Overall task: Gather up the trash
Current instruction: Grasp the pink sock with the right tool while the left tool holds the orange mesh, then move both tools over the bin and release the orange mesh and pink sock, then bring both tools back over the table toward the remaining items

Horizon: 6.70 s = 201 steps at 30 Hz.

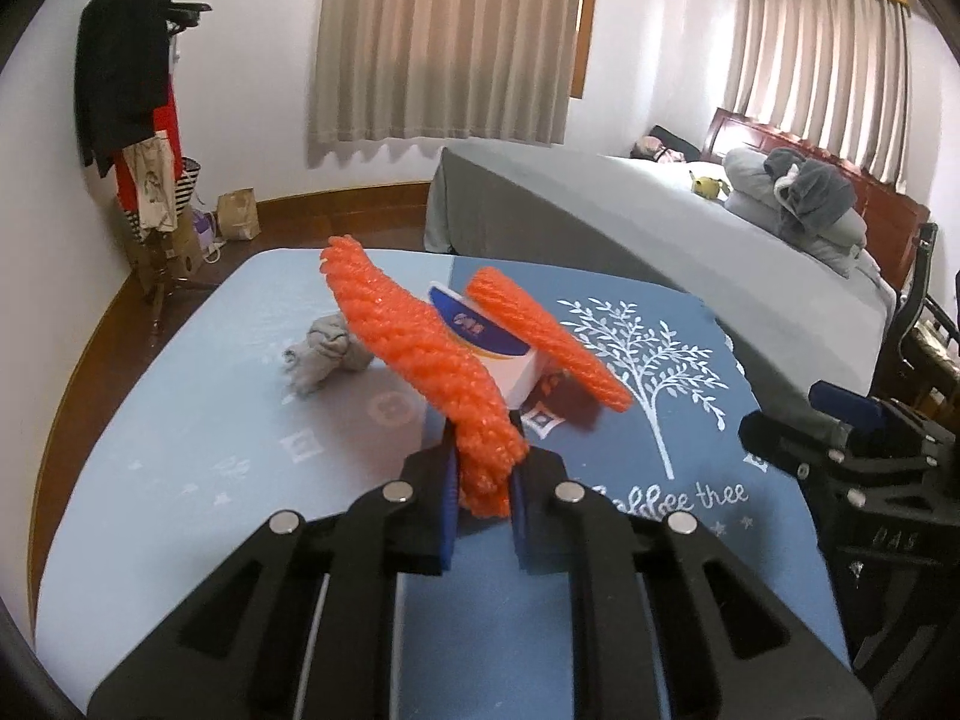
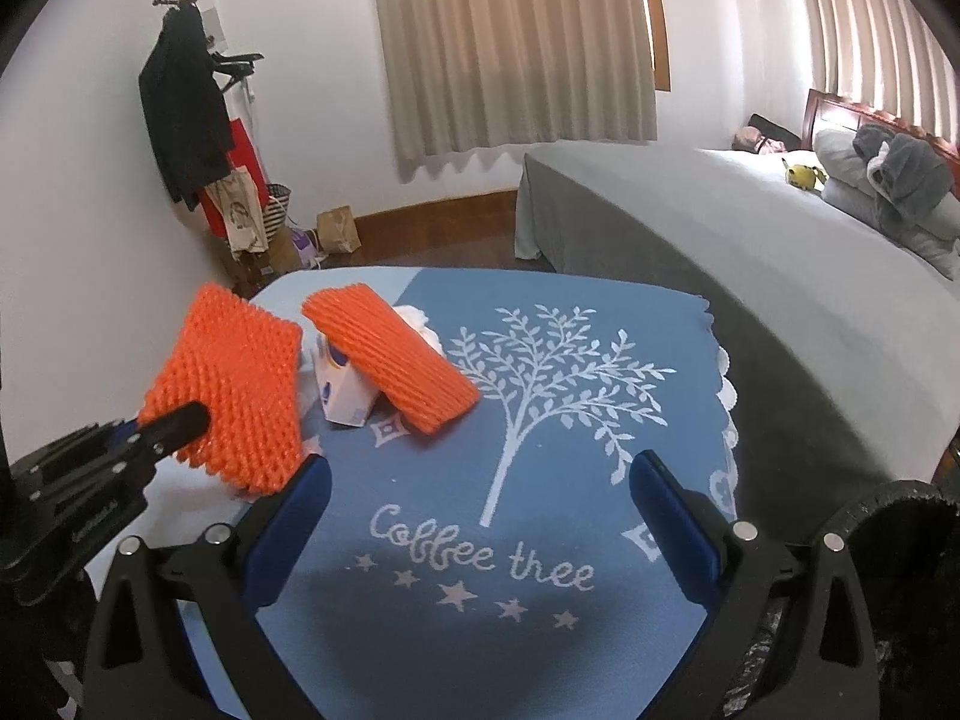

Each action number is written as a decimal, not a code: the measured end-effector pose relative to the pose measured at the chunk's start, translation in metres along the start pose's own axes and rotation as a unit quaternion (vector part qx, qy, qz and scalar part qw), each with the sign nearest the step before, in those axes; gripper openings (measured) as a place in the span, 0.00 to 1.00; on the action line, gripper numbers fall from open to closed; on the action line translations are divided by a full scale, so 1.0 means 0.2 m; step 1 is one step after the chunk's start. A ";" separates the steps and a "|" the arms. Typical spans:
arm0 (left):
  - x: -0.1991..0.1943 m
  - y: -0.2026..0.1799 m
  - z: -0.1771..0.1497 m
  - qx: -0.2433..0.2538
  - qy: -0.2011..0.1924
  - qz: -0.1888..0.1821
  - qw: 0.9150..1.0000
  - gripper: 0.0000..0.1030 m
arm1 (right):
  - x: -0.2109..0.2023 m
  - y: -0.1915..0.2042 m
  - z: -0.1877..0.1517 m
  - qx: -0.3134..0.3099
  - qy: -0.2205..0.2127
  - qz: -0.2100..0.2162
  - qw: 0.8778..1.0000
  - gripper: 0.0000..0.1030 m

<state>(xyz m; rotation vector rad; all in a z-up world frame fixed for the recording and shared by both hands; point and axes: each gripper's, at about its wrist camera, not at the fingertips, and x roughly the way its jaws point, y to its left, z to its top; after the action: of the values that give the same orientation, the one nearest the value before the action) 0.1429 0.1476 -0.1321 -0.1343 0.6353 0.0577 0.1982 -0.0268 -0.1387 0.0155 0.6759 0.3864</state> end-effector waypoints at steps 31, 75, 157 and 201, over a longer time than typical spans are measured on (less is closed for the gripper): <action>-0.06 0.60 -0.19 -0.049 0.029 0.092 0.994 0.13 | 0.47 0.59 -0.08 -0.041 0.046 0.031 0.998 0.80; -0.18 0.13 -0.02 -0.005 -0.012 0.019 1.000 0.13 | -0.01 0.25 0.03 -0.016 0.001 0.038 0.999 0.40; -0.24 -1.56 -0.27 0.191 0.047 -0.265 0.944 0.58 | -1.10 -1.11 -0.52 0.144 -0.017 -0.222 0.964 0.62; 0.16 0.14 0.04 0.014 0.010 0.077 0.997 0.90 | 0.17 -0.09 0.04 -0.012 0.006 -0.022 1.000 0.94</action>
<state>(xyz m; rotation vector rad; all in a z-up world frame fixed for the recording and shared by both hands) 0.1694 0.1763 -0.1480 -0.0585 0.6645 0.1961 0.2344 -0.0303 -0.1554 -0.0252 0.6814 0.3520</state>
